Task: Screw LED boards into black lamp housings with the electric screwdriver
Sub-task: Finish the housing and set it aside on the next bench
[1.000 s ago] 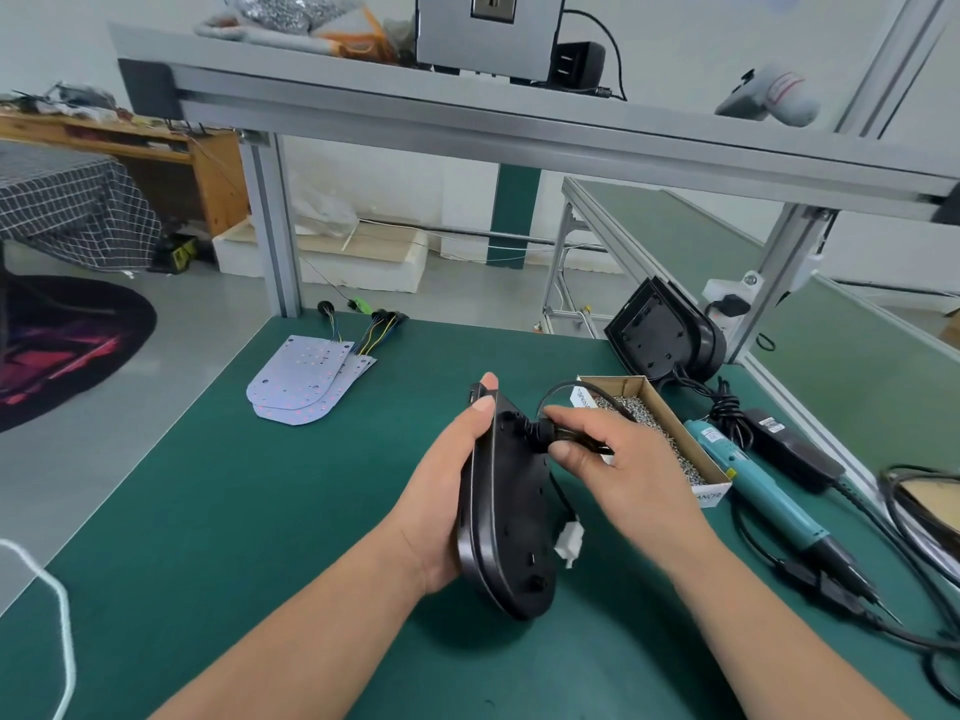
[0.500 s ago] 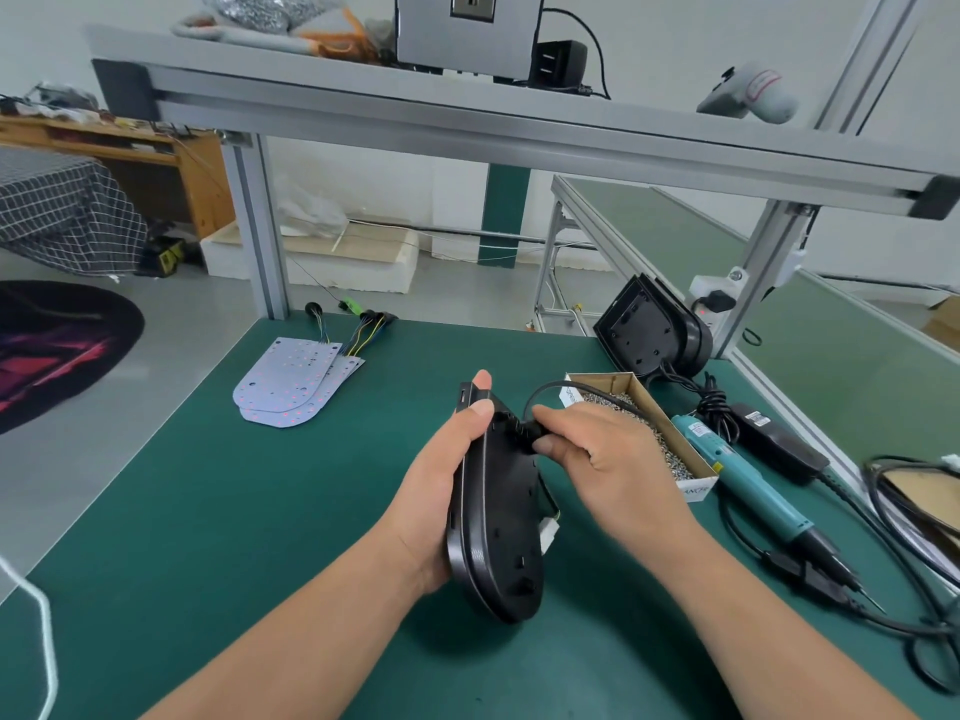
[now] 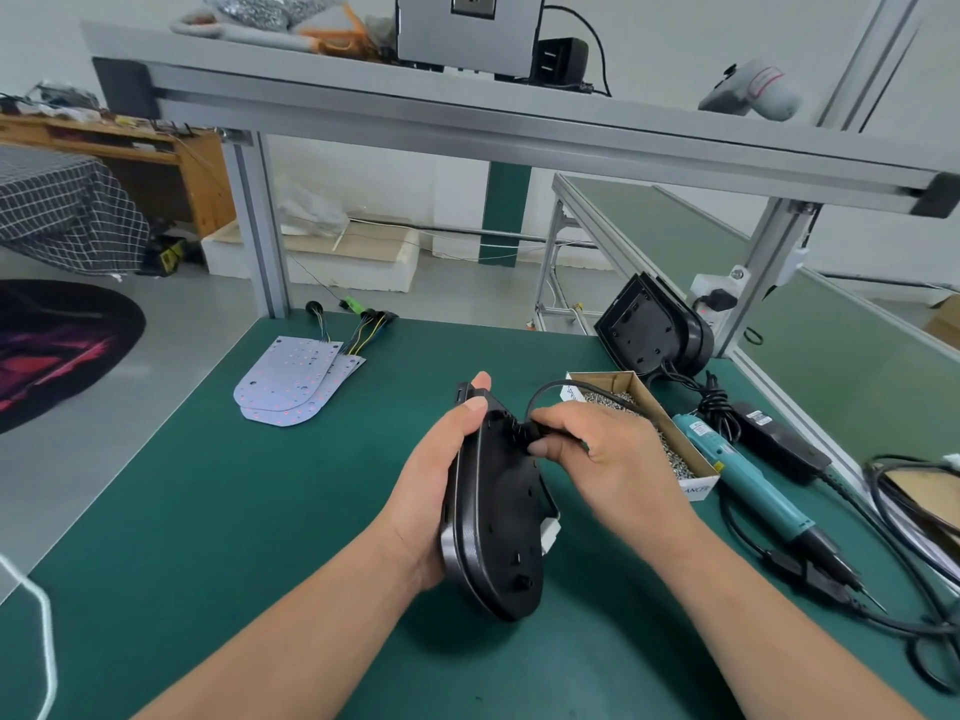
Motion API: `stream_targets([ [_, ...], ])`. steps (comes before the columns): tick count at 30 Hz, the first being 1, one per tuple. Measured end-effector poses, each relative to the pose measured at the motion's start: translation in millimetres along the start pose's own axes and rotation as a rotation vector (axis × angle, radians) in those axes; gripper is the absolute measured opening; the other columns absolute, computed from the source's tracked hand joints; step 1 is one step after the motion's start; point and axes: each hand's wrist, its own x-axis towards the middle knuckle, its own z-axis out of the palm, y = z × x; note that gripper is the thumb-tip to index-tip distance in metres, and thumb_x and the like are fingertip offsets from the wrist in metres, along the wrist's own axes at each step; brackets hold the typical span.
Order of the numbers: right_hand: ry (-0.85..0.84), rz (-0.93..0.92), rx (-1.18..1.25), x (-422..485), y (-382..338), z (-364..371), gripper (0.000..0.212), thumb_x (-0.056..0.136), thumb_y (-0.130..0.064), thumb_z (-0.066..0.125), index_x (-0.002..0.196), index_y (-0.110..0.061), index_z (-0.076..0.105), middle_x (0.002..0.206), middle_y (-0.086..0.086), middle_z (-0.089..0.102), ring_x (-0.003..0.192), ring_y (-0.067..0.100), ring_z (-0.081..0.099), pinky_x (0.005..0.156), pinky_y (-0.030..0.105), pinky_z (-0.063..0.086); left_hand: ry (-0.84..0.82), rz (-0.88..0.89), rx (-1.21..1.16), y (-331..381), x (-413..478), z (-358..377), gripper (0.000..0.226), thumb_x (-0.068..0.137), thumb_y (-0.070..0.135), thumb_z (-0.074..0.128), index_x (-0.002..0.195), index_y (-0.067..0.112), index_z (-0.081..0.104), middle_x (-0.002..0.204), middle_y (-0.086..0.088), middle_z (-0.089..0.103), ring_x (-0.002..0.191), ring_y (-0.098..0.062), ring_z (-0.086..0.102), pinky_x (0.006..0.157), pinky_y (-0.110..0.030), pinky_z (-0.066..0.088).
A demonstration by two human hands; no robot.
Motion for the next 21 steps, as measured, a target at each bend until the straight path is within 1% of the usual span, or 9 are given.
stream_targets([
  [3,-0.016,0.059,0.059,0.4,0.7,-0.4,0.012,0.089,-0.010,0.082,0.099,-0.014,0.077,0.085,-0.007,0.072,0.084,0.018,0.066,0.078,0.042,0.052,0.007,0.000,-0.012,0.2,-0.1,1.9,0.026,0.089,0.057,0.074,0.105,0.038,0.083,0.106,-0.011,0.078,0.088,-0.031,0.074,0.078,-0.050,0.061],
  [5,-0.031,0.104,0.098,1.3,2.6,-0.3,0.012,0.089,-0.011,0.082,0.098,-0.017,0.077,0.084,-0.007,0.071,0.084,0.019,0.066,0.077,0.044,0.053,0.012,-0.008,-0.010,-0.3,0.2,2.6,0.027,0.090,0.057,0.072,0.104,0.037,0.084,0.105,-0.011,0.077,0.087,-0.032,0.074,0.077,-0.049,0.061],
  [8,-0.024,0.137,0.160,0.8,3.3,2.2,0.014,0.089,-0.010,0.082,0.096,-0.020,0.076,0.085,-0.008,0.072,0.084,0.018,0.066,0.078,0.045,0.053,0.011,0.005,-0.037,-1.0,0.8,0.5,0.029,0.090,0.055,0.074,0.115,0.042,0.079,0.109,-0.012,0.076,0.087,-0.032,0.073,0.074,-0.050,0.062],
  [11,0.009,0.162,0.213,-3.1,4.4,3.1,0.016,0.091,-0.010,0.080,0.098,-0.023,0.076,0.089,-0.010,0.073,0.087,0.017,0.067,0.081,0.044,0.053,-0.008,0.010,-0.039,-1.4,0.6,-0.2,0.030,0.089,0.056,0.073,0.115,0.042,0.079,0.111,-0.012,0.077,0.089,-0.031,0.074,0.074,-0.049,0.062],
  [14,0.050,0.134,0.192,-6.0,3.3,4.5,0.017,0.090,-0.012,0.081,0.102,-0.025,0.079,0.094,-0.015,0.074,0.092,0.012,0.069,0.083,0.034,0.053,-0.010,0.011,-0.046,-1.6,0.9,0.6,0.033,0.087,0.055,0.076,0.118,0.043,0.078,0.112,-0.013,0.076,0.088,-0.032,0.074,0.072,-0.050,0.062],
  [16,0.076,0.106,0.163,-6.3,0.6,4.8,0.019,0.089,-0.012,0.083,0.104,-0.023,0.079,0.097,-0.017,0.074,0.093,0.009,0.070,0.083,0.030,0.053,-0.015,0.012,-0.037,-1.7,1.8,0.3,0.034,0.086,0.055,0.076,0.118,0.044,0.077,0.111,-0.013,0.076,0.088,-0.031,0.073,0.072,-0.049,0.062],
  [17,0.082,0.089,0.137,-6.2,-1.2,5.1,0.019,0.089,-0.012,0.083,0.104,-0.022,0.079,0.097,-0.016,0.074,0.092,0.009,0.069,0.083,0.030,0.053,-0.024,0.012,-0.029,-1.9,2.1,0.1,0.033,0.086,0.056,0.075,0.117,0.044,0.078,0.110,-0.012,0.076,0.088,-0.030,0.074,0.073,-0.049,0.062],
  [19,0.074,0.061,0.076,-4.0,-3.1,4.0,0.016,0.088,-0.013,0.083,0.102,-0.020,0.079,0.091,-0.012,0.073,0.087,0.010,0.068,0.080,0.033,0.052,-0.045,0.000,-0.015,-1.7,1.8,1.1,0.029,0.087,0.057,0.074,0.111,0.042,0.081,0.108,-0.009,0.077,0.088,-0.029,0.074,0.076,-0.048,0.062],
  [21,0.058,0.026,-0.012,-1.0,-5.4,2.8,0.013,0.088,-0.014,0.083,0.100,-0.016,0.079,0.084,-0.009,0.072,0.083,0.015,0.066,0.077,0.038,0.052,-0.056,-0.011,-0.020,-2.1,1.9,1.2,0.031,0.086,0.056,0.077,0.115,0.045,0.079,0.113,-0.009,0.077,0.091,-0.028,0.074,0.078,-0.048,0.062],
])
